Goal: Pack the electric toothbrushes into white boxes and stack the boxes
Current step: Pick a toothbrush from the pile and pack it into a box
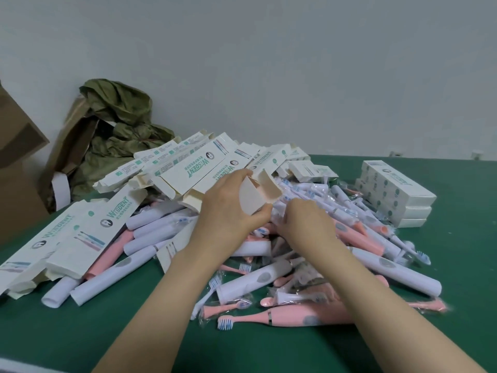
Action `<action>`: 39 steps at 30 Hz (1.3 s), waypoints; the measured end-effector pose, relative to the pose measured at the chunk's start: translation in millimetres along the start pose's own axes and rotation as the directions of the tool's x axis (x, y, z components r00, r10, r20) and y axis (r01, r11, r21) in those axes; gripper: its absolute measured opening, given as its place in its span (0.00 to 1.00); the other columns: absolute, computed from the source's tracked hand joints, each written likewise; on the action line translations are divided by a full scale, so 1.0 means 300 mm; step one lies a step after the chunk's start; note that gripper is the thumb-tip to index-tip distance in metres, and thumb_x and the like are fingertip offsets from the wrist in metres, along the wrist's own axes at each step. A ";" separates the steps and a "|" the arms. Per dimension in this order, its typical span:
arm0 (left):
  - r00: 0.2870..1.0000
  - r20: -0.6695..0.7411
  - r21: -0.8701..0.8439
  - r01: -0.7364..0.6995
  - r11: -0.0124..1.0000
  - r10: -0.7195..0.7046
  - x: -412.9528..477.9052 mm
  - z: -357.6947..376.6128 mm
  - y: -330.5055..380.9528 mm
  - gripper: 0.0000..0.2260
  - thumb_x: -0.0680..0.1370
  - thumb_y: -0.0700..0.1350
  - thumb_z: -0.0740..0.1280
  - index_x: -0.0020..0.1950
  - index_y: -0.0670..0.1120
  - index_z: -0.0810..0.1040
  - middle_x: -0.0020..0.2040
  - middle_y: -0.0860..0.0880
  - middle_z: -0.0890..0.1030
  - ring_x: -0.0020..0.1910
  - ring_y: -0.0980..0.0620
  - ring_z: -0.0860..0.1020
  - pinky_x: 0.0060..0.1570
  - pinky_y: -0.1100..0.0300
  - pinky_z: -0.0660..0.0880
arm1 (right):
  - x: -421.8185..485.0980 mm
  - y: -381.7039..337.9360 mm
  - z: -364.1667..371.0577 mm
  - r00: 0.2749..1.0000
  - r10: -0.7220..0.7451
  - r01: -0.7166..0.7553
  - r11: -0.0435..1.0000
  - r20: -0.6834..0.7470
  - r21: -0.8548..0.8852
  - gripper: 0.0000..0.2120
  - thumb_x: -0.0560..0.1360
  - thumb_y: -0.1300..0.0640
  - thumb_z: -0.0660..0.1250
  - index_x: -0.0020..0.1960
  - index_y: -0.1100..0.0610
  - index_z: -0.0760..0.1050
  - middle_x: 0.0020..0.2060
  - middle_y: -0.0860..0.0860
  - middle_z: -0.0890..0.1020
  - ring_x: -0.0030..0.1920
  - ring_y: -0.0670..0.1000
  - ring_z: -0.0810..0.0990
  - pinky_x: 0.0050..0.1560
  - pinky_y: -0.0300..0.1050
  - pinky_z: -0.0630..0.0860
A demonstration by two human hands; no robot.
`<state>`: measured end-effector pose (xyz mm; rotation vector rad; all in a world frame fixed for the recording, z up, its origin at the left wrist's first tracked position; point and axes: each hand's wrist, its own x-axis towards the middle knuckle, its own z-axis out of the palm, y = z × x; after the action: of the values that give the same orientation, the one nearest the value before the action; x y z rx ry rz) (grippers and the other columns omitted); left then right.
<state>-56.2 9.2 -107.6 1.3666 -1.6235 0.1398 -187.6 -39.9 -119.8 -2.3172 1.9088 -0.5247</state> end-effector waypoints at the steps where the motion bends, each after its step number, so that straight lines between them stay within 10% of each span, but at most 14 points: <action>1: 1.000 0.020 0.007 -0.003 1.000 0.003 -0.001 0.005 -0.001 0.24 0.66 0.44 0.76 0.61 0.41 0.77 0.55 0.46 0.80 0.53 0.49 0.76 0.52 0.66 0.66 | 0.008 0.009 -0.015 1.000 0.020 -0.021 0.995 0.012 0.096 0.17 0.75 0.55 0.64 0.31 0.56 0.61 0.28 0.51 0.68 0.33 0.54 0.70 0.27 0.41 0.59; 5: 0.998 0.056 0.016 -0.004 1.000 0.003 -0.008 0.021 -0.007 0.26 0.68 0.45 0.75 0.64 0.41 0.75 0.59 0.46 0.79 0.58 0.48 0.75 0.54 0.68 0.63 | 0.018 0.049 -0.081 0.990 0.080 0.002 0.814 -0.115 0.580 0.05 0.72 0.61 0.66 0.46 0.59 0.72 0.31 0.54 0.82 0.29 0.49 0.73 0.32 0.45 0.72; 8: 0.999 0.045 0.009 -0.005 1.000 0.005 -0.010 0.023 -0.010 0.26 0.68 0.45 0.75 0.65 0.41 0.75 0.59 0.46 0.79 0.58 0.48 0.75 0.54 0.68 0.62 | 0.000 0.064 -0.121 0.978 0.142 0.098 0.332 -0.152 0.938 0.16 0.72 0.66 0.66 0.56 0.53 0.70 0.27 0.47 0.81 0.29 0.44 0.77 0.36 0.39 0.74; 12: 1.000 0.003 -0.019 0.005 1.000 -0.005 -0.010 0.025 -0.016 0.26 0.68 0.46 0.75 0.64 0.41 0.76 0.58 0.46 0.80 0.57 0.49 0.75 0.52 0.71 0.62 | -0.032 0.004 -0.147 0.993 -0.096 0.049 -0.220 -0.071 0.974 0.13 0.73 0.72 0.65 0.52 0.59 0.74 0.33 0.54 0.83 0.31 0.49 0.79 0.35 0.38 0.77; 20: 0.999 -0.051 -0.003 -0.016 1.000 0.016 -0.012 0.027 -0.024 0.26 0.66 0.44 0.77 0.62 0.41 0.77 0.56 0.46 0.80 0.55 0.54 0.74 0.52 0.83 0.57 | -0.031 -0.035 -0.088 0.953 0.185 0.188 0.257 -0.239 0.948 0.11 0.73 0.67 0.67 0.50 0.54 0.71 0.31 0.58 0.81 0.33 0.56 0.82 0.44 0.54 0.81; 28: 0.997 -0.069 -0.144 -0.028 0.989 0.018 -0.017 0.022 -0.035 0.25 0.66 0.48 0.76 0.56 0.58 0.65 0.48 0.51 0.78 0.46 0.59 0.74 0.43 0.78 0.66 | -0.023 -0.015 -0.107 0.981 0.131 0.130 0.107 -0.144 0.986 0.12 0.72 0.70 0.67 0.48 0.57 0.70 0.30 0.56 0.82 0.31 0.52 0.82 0.40 0.50 0.81; 39: 0.986 0.016 -0.013 -0.163 0.987 0.163 -0.024 0.032 -0.040 0.14 0.69 0.52 0.66 0.49 0.46 0.79 0.49 0.49 0.78 0.49 0.59 0.72 0.51 0.79 0.62 | -0.021 0.003 -0.092 0.983 0.148 0.094 0.110 -0.109 0.990 0.12 0.73 0.69 0.68 0.50 0.56 0.69 0.30 0.53 0.83 0.32 0.50 0.81 0.42 0.50 0.81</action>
<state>-52.9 3.9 -123.4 1.2281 -1.7476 0.2161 -198.2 -30.0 -95.5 -1.2234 0.8900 -1.4887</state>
